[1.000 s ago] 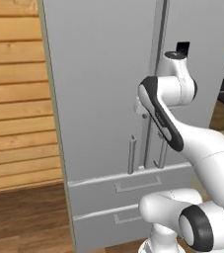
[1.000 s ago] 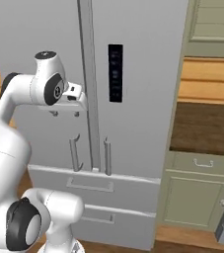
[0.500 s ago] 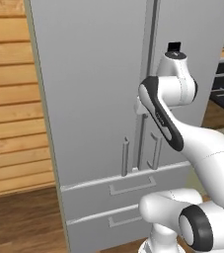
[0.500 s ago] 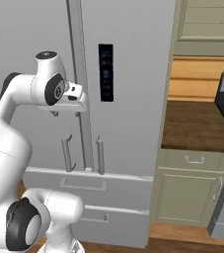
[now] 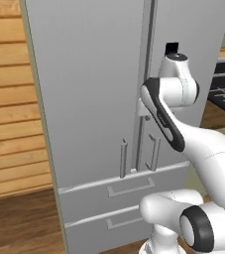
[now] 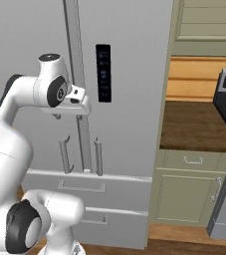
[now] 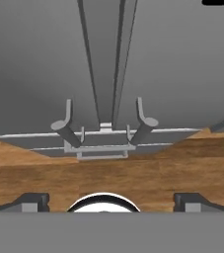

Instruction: Take the strawberry from the fridge and place it on top of the pancake, located on the dining counter.

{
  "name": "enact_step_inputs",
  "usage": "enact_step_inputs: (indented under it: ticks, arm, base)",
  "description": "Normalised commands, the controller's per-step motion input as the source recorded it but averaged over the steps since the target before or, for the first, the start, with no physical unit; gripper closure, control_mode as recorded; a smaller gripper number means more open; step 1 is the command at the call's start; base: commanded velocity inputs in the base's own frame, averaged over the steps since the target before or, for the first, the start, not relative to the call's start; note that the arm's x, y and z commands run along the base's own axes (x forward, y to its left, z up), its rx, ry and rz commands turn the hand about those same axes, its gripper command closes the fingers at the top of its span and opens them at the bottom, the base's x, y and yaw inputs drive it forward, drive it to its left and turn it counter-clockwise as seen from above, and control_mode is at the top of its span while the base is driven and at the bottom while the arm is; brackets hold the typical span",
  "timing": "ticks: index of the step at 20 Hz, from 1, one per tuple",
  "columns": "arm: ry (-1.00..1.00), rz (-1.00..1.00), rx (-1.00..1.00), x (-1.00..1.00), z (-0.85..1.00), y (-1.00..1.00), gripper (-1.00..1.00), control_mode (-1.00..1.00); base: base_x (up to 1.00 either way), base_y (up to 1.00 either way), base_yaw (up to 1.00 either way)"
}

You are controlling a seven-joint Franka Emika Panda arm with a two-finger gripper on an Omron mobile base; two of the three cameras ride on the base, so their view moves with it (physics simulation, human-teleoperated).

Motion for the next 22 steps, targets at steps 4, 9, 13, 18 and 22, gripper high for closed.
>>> enact_step_inputs:
  ticks: [4, 9, 13, 18, 22]
  arm:
    - [-0.04, -0.01, 0.1, 0.03, -0.84, -0.31, -1.0, -1.0]
    - [-0.08, 0.07, 0.04, 0.41, -0.28, -0.23, -1.0, -1.0]
    - [-0.05, 0.0, 0.0, 0.5, -0.48, -0.16, -1.0, -1.0]
    - [0.0, 0.0, 0.0, 0.49, -0.68, -0.47, -1.0, -1.0]
    - [0.0, 0.0, 0.0, 0.21, -0.68, -0.38, -1.0, -1.0]
  base:
    - [0.0, 0.0, 0.0]
    - [0.0, 0.0, 0.0]
    - [0.0, 0.0, 0.0]
    - [0.0, 0.0, 0.0]
    - [0.0, 0.0, 0.0]
